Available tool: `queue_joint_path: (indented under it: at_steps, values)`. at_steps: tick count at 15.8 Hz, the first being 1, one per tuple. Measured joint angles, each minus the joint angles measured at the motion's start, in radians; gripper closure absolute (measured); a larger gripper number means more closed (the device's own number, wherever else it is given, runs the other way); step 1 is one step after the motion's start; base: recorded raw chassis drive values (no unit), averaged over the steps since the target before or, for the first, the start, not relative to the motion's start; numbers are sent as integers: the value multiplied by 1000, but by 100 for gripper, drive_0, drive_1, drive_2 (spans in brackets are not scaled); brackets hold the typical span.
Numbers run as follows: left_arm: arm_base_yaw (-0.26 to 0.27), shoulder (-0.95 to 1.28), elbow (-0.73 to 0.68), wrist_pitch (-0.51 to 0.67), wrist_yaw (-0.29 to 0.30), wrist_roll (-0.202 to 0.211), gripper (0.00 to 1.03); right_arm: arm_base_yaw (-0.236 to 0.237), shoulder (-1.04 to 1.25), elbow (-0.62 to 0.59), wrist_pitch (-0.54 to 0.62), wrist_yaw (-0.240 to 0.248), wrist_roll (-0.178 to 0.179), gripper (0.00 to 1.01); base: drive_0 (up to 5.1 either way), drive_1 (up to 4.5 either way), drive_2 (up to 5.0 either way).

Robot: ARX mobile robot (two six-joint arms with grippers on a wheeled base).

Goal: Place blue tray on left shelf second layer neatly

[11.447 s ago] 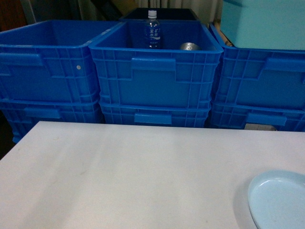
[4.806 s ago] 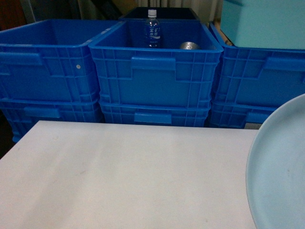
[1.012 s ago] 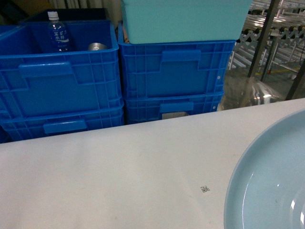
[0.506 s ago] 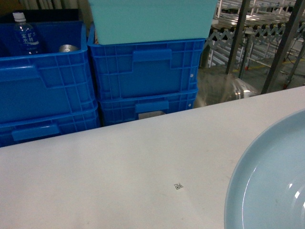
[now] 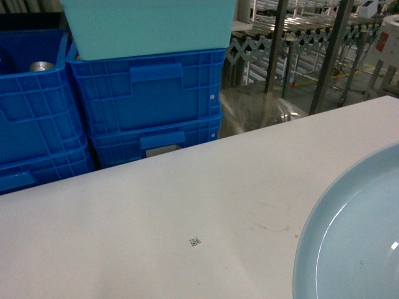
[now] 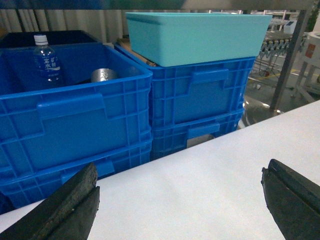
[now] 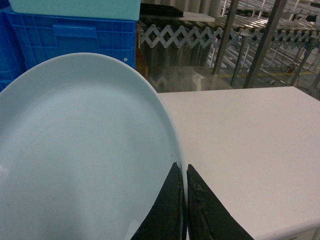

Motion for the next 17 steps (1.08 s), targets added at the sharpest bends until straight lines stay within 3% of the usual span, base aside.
queue_joint_path:
  at_steps: [17]
  values:
    - [0, 0, 0, 0, 0, 0, 5, 0, 0, 0, 0, 0, 0, 99, -164, -164, -164]
